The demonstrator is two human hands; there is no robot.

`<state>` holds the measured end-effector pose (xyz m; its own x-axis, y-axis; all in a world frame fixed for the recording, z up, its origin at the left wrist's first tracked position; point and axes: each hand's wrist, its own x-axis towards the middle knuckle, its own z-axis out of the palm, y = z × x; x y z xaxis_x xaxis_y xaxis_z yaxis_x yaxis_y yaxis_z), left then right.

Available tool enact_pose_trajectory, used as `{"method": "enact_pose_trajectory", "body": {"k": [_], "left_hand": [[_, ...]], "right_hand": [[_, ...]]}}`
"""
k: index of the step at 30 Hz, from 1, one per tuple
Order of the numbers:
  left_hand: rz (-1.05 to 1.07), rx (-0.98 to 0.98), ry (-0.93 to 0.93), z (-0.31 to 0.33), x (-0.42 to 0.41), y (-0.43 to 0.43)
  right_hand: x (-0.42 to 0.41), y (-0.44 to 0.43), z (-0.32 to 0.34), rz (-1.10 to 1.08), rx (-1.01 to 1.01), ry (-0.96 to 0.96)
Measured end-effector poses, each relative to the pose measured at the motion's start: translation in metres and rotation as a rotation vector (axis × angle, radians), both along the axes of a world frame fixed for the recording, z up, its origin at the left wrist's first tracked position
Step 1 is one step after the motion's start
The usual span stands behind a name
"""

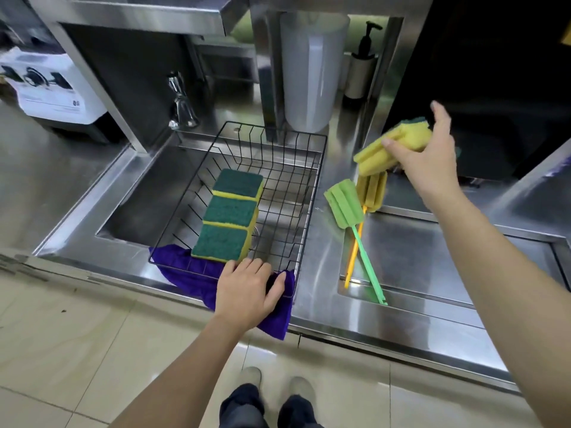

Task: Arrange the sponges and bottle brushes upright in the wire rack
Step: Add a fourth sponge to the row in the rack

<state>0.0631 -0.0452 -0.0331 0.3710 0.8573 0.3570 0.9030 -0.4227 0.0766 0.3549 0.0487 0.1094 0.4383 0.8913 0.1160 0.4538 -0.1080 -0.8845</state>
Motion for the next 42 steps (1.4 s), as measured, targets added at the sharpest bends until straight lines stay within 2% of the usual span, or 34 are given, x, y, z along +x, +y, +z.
{"method": "enact_pose_trajectory", "body": {"k": [6,10,12,18,22,28,35,38,42], "left_hand": [[0.114,0.035,-0.073,0.011,-0.025,0.02],[0.111,0.069,-0.045,0.014,-0.051,0.032],[0.106,0.059,-0.039,0.014,-0.06,0.038],[0.094,0.023,-0.08,0.006,-0.066,0.04],[0.119,-0.028,-0.108,0.006,-0.067,0.041],[0.098,-0.017,-0.118,0.004,-0.066,0.041],[0.084,-0.027,-0.128,0.003,-0.065,0.041],[0.07,-0.041,-0.123,0.004,-0.066,0.041],[0.056,-0.058,-0.113,0.005,-0.066,0.04]], "right_hand": [[-0.026,0.015,0.018,0.07,-0.04,0.11],[-0.048,0.025,0.015,0.084,-0.062,0.499],[-0.06,0.032,0.01,0.094,-0.092,0.6],[-0.098,0.051,-0.001,0.21,-0.231,0.628],[-0.123,0.066,-0.006,0.202,-0.261,0.797],[-0.15,0.096,-0.033,0.02,-0.263,0.672],[-0.185,0.124,-0.062,0.023,-0.315,0.715],[-0.192,0.131,-0.067,0.057,-0.339,0.792],[-0.198,0.14,-0.075,-0.019,-0.346,0.785]]}}
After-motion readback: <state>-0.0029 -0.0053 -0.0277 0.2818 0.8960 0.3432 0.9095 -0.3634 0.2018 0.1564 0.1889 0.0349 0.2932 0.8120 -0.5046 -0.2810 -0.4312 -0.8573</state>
